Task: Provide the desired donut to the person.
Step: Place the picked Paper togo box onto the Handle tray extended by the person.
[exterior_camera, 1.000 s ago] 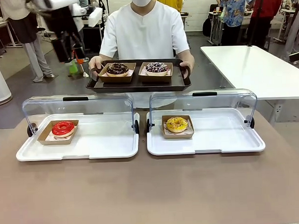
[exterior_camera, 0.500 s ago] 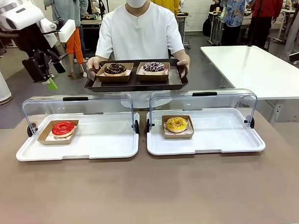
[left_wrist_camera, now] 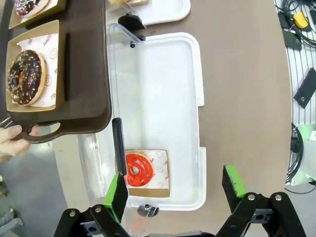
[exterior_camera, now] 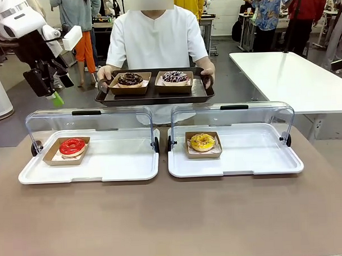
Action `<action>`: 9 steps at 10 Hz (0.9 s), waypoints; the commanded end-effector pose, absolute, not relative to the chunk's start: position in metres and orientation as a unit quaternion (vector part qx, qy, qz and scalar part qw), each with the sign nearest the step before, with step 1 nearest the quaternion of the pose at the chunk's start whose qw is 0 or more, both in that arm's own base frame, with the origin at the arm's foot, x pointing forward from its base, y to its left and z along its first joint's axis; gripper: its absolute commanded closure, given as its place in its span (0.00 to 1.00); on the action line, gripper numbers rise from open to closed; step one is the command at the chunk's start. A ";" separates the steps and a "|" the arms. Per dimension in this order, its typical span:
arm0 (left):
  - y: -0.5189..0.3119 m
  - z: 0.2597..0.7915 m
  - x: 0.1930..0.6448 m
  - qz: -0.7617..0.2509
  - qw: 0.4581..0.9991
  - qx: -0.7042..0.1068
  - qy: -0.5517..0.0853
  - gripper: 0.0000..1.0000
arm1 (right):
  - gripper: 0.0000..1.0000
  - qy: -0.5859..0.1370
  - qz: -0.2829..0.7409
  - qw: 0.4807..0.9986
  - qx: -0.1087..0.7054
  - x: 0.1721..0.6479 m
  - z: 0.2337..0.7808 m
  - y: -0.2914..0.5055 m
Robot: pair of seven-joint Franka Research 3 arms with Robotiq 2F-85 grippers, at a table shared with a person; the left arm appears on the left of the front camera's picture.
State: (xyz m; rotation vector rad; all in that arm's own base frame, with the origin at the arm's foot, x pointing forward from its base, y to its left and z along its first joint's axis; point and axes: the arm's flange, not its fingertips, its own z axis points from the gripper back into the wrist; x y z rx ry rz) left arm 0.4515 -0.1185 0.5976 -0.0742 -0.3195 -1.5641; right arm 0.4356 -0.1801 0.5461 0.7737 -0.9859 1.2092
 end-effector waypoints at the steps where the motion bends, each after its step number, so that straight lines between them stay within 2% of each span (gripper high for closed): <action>1: -0.119 0.600 0.449 -0.701 0.698 -0.026 -0.143 0.00 | 0.00 -0.443 0.527 0.639 0.343 0.437 0.547 -0.179; 8: -0.119 0.599 0.451 -0.702 0.697 -0.033 -0.144 0.00 | 0.00 -0.443 0.527 0.639 0.343 0.437 0.547 -0.179; 9: -0.084 0.614 0.469 -0.710 0.673 -0.113 -0.174 0.00 | 0.00 -0.443 0.527 0.639 0.343 0.437 0.547 -0.179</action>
